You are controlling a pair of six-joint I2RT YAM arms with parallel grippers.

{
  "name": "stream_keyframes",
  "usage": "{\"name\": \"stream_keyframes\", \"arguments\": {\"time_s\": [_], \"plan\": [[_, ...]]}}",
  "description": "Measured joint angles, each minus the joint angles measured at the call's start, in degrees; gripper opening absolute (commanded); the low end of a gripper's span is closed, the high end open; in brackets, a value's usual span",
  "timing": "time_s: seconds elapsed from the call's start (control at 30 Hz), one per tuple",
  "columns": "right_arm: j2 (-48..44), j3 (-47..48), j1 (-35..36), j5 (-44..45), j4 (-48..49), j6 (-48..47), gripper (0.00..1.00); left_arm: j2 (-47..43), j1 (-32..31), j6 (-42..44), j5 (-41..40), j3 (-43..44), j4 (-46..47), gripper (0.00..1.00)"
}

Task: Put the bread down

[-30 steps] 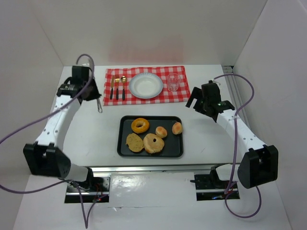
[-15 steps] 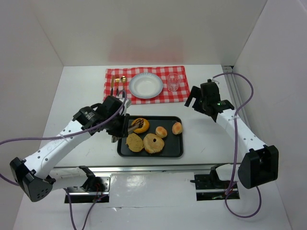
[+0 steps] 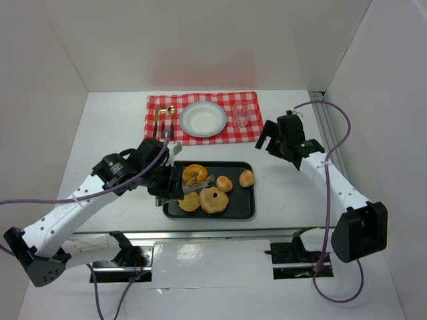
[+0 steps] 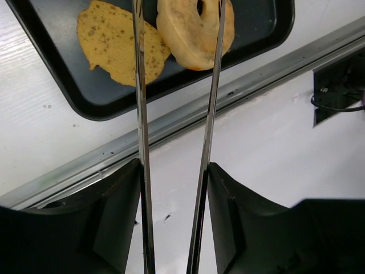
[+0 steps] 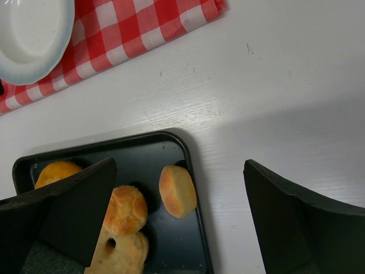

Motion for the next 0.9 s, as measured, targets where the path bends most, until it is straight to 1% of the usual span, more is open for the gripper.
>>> {"name": "stream_keyframes", "arguments": {"time_s": [0.4, 0.53, 0.67, 0.9], "plan": [[0.0, 0.0, 0.1, 0.0, 0.0, 0.0, 1.00, -0.4, -0.8, -0.6, 4.9, -0.2, -1.2, 0.60], [0.0, 0.0, 0.1, 0.0, 0.0, 0.0, 1.00, -0.8, -1.0, -2.4, 5.7, -2.8, -0.5, 0.60], [0.0, 0.0, 0.1, 0.1, 0.0, 0.0, 1.00, -1.2, -1.0, -4.2, 5.9, -4.9, -0.3, 0.60], [0.0, 0.0, 0.1, 0.2, 0.0, 0.0, 1.00, -3.4, -1.0, -7.0, 4.0, -5.5, 0.2, 0.60]]}}
